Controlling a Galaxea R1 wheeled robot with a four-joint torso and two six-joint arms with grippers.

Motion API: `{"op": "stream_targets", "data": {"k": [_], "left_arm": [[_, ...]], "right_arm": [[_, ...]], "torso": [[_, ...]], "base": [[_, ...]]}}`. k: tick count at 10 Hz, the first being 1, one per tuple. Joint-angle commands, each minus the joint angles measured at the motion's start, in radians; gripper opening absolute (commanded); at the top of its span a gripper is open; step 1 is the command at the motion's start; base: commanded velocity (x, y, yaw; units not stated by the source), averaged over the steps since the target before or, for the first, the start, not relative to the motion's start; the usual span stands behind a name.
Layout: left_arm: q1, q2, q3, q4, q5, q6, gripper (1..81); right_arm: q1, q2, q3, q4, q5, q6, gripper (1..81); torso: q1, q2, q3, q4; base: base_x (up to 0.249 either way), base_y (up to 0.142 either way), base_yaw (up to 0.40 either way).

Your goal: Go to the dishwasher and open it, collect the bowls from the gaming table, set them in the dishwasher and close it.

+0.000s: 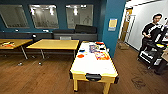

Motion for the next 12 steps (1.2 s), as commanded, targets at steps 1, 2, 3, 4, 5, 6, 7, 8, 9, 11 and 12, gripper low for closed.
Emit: {"op": "stream_targets", "data": {"k": [1,2,3,4,5,6,7,8,9,11,12], "left_arm": [[-0.032,-0.044,-0.002,0.0,0.055,0.003,1.0],[-0.03,-0.044,-0.002,0.0,0.053,0.003,1.0],[-0.03,-0.044,-0.002,0.0,0.053,0.003,1.0],[-0.031,-0.043,-0.002,0.004,0.051,0.003,1.0],[-0.031,-0.041,-0.002,0.007,0.051,0.003,1.0],[-0.03,-0.04,-0.002,0.01,0.051,0.003,1.0],[-0.031,-0.037,-0.005,0.009,0.05,0.003,1.0],[-0.03,-0.032,-0.011,0.007,0.05,0.003,1.0],[-0.03,-0.018,-0.031,0.007,0.051,0.003,1.0],[-0.023,0.009,-0.066,0.006,0.05,0.003,1.0],[-0.018,0.017,-0.071,0.006,0.047,0.005,1.0]], "right_arm": [[0.032,-0.044,0.011,-0.021,-0.051,0.001,1.0],[0.03,-0.043,0.011,-0.021,-0.051,0.001,1.0],[0.03,-0.043,0.011,-0.021,-0.051,0.001,1.0],[0.03,-0.043,0.011,-0.022,-0.051,0.001,1.0],[0.03,-0.044,0.011,-0.022,-0.051,0.001,1.0],[0.029,-0.044,0.011,-0.024,-0.051,0.001,1.0],[0.03,-0.041,0.008,-0.024,-0.051,0.001,1.0],[0.03,-0.04,0.003,-0.024,-0.051,0.001,1.0],[0.03,-0.037,0.0,-0.022,-0.051,0.001,1.0],[0.023,-0.032,-0.014,-0.022,-0.051,0.001,1.0],[0.02,-0.027,-0.02,-0.024,-0.051,0.0,1.0]], "torso": [[0.0,0.0,0.0,0.0],[0.0,0.0,0.0,0.0],[0.0,0.0,0.0,0.0],[0.0,0.0,0.0,0.0],[0.0,0.0,0.0,0.0],[0.0,0.0,0.0,0.0],[0.0,0.0,0.0,0.0],[0.0,0.0,0.0,0.0],[0.0,0.0,0.0,0.0],[0.0,0.0,0.0,0.0],[0.0,0.0,0.0,0.0]], "base": [[0.0,0.0,0.0],[0.0,0.0,0.0],[0.0,0.0,0.0],[0.0,0.0,0.0],[0.0,0.0,0.0],[0.0,0.0,0.0],[0.0,0.0,0.0],[0.0,0.0,-0.257],[0.0,0.0,-0.354],[0.0,0.0,-0.374],[0.0,0.0,-0.375]]}}
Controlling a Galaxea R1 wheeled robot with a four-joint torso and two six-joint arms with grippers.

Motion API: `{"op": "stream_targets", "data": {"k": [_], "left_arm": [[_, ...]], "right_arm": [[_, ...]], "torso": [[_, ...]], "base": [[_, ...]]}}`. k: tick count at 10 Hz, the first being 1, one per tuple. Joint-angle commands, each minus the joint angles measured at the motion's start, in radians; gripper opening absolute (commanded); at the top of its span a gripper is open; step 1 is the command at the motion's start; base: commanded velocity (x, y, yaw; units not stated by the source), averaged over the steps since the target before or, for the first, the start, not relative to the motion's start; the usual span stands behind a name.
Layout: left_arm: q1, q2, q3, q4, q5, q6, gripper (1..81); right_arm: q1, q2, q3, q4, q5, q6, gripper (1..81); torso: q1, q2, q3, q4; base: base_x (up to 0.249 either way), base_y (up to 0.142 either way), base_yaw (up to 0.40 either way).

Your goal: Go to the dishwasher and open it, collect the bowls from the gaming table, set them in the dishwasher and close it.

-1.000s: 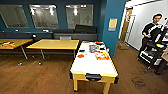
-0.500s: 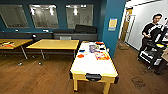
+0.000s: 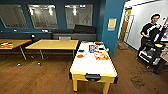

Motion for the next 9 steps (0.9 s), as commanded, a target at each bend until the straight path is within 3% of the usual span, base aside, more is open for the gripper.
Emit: {"op": "stream_targets", "data": {"k": [1,9], "left_arm": [[-0.028,-0.025,-0.01,0.005,0.049,0.005,1.0],[0.005,0.041,-0.062,0.005,0.033,0.007,1.0]], "right_arm": [[0.019,-0.031,-0.001,-0.023,-0.05,0.0,1.0],[-0.002,0.006,-0.058,-0.023,-0.048,-0.003,1.0]], "torso": [[0.0,0.0,0.0,0.0],[0.0,0.0,0.0,0.0]], "base": [[0.0,0.0,-0.375],[0.0,0.0,-0.376]]}}
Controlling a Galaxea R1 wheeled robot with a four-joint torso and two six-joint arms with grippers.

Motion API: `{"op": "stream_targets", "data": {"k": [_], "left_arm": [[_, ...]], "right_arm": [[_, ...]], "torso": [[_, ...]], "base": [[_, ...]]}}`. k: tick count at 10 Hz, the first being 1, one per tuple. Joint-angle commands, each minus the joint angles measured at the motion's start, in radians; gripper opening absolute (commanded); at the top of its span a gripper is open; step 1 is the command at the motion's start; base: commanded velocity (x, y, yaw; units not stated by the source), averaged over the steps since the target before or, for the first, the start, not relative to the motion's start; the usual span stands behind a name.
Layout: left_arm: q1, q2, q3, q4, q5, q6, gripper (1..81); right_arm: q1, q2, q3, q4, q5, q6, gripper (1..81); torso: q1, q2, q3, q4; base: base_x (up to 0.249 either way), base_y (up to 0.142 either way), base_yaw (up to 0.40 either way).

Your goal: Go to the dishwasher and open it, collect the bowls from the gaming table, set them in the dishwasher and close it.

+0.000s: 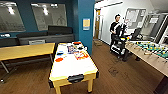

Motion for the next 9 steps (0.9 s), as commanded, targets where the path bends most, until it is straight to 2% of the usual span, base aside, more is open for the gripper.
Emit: {"op": "stream_targets", "data": {"k": [1,9], "left_arm": [[-0.026,0.003,-0.039,0.01,0.048,0.006,1.0],[-0.003,0.005,-0.038,0.028,0.021,0.006,1.0]], "right_arm": [[0.006,-0.024,-0.007,-0.02,-0.042,-0.003,1.0],[-0.008,-0.018,-0.06,-0.018,-0.033,-0.003,1.0]], "torso": [[0.0,0.0,0.0,0.0],[0.0,0.0,0.0,0.0]], "base": [[0.0,0.0,-0.376],[0.0,0.0,-0.375]]}}
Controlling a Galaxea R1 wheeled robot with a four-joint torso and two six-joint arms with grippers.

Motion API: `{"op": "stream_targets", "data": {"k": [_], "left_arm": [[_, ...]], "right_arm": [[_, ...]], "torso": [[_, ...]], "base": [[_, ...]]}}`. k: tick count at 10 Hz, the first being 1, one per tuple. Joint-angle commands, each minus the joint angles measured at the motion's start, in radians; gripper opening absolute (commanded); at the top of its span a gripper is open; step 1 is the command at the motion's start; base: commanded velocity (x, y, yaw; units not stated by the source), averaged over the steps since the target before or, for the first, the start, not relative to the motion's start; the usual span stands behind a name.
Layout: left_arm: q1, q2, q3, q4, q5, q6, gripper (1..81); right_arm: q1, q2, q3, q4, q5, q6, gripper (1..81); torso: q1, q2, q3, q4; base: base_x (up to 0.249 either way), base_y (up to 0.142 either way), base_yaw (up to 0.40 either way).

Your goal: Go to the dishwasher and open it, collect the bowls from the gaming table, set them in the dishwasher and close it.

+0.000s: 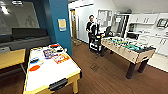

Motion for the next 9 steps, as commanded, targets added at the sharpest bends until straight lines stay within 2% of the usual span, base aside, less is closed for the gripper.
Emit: {"op": "stream_targets", "data": {"k": [1,3,5,7,9], "left_arm": [[-0.02,-0.034,-0.002,0.015,0.053,0.006,1.0],[-0.02,-0.025,-0.008,0.016,0.053,0.006,1.0],[-0.018,0.012,-0.074,0.016,0.054,0.006,1.0],[-0.015,0.03,-0.12,0.016,0.054,0.006,1.0],[-0.014,0.029,-0.12,0.023,0.054,0.007,1.0]], "right_arm": [[0.023,-0.044,-0.006,-0.02,-0.047,-0.002,1.0],[0.024,-0.021,-0.026,-0.02,-0.048,-0.005,1.0],[0.035,0.028,-0.104,-0.018,-0.061,0.001,1.0],[0.033,0.042,-0.15,-0.018,-0.061,0.004,1.0],[0.027,0.046,-0.167,-0.017,-0.061,0.006,1.0]], "torso": [[0.0,0.0,0.0,0.0],[0.0,0.0,0.0,0.0],[0.0,0.0,0.0,0.0],[0.0,0.0,0.0,0.0],[0.0,0.0,0.0,0.0]], "base": [[0.0,0.0,-0.376],[0.0,0.0,-0.376],[0.0,0.0,-0.376],[0.0,0.0,-0.376],[0.0,0.0,-0.376]]}}
